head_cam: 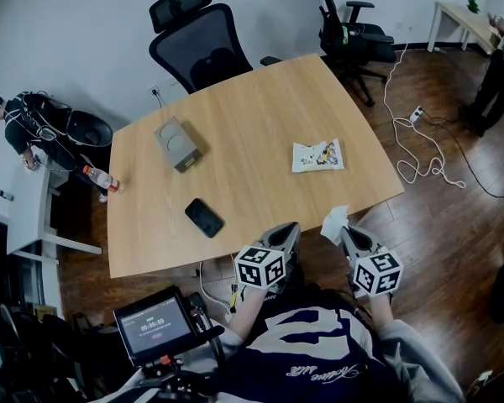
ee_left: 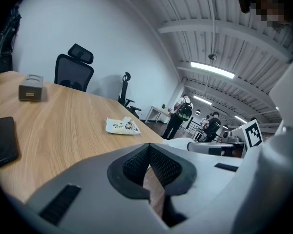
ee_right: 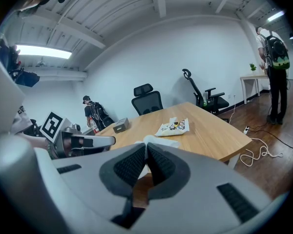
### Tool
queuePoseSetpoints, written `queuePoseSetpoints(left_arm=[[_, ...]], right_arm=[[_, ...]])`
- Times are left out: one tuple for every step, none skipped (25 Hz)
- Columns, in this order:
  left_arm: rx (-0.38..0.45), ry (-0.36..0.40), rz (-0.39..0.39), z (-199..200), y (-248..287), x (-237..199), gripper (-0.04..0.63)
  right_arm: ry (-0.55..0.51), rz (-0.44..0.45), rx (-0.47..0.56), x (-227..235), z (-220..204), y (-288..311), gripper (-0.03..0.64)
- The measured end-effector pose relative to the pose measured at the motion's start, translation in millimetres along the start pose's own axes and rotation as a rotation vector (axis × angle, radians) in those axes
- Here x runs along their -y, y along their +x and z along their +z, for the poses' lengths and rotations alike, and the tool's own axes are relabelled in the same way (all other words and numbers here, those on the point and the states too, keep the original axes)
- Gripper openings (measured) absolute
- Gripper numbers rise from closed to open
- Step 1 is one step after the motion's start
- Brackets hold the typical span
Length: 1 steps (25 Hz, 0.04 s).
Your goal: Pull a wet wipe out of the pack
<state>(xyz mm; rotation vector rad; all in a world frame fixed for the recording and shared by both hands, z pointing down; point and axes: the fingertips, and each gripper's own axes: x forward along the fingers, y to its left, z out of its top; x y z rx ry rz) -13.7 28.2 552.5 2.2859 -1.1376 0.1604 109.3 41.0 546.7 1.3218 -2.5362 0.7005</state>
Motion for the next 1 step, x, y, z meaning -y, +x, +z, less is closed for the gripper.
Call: queuePoseSetpoints(left_arm=[[0.000,0.000,-0.001,0.4,0.2,0.5,0.003]], right_arm=[[0.000,0.000,-0.001,0.1,0.4,-0.2,0.006]])
